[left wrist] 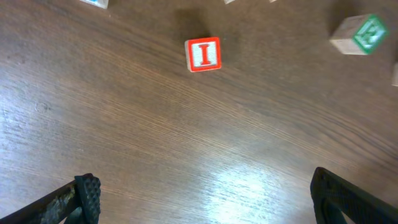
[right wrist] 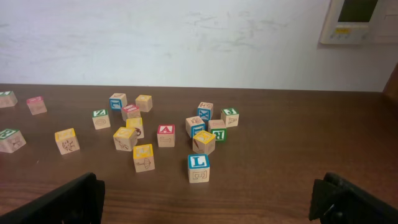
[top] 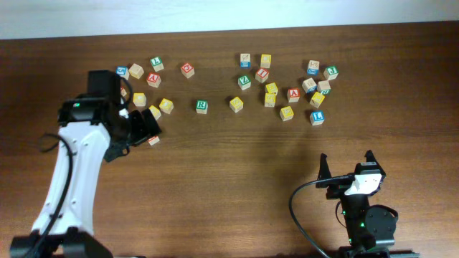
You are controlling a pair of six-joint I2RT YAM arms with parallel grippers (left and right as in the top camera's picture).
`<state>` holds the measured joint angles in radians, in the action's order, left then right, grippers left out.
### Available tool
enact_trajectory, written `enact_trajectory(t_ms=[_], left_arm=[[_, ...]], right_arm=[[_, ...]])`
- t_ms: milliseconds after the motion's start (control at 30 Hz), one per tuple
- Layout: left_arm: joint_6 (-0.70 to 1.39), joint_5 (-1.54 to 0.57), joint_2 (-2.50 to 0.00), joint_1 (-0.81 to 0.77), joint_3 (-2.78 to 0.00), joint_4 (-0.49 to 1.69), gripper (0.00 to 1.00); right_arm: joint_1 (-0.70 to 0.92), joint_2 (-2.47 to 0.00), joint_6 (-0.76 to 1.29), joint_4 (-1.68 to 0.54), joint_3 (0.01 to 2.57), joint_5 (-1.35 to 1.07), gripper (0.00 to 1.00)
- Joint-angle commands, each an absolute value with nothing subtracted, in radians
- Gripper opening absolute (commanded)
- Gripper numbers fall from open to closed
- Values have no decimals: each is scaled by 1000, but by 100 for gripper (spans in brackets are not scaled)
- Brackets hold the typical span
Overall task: Spell out ICRA
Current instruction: 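Move the left gripper over the red-lettered I block, then lower the left gripper and close it on the red I block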
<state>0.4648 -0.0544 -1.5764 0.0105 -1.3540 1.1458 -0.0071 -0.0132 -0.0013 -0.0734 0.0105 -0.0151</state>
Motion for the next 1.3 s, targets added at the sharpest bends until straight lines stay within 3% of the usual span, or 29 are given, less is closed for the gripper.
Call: enact_trajectory(t_ms=[0,300,1267], left_arm=[[531,-2,-1631,6,-1369,1144,99],[531,23,-1766,6,-1369,1097,99],[546,49,-1768,-11,-1290,1007,99]], right_arm=[[-14,-8,-3,-80,6,-6,98],[-14,-8,-3,-80,6,-6,98],[-14,-8,-3,-80,6,-6,98]])
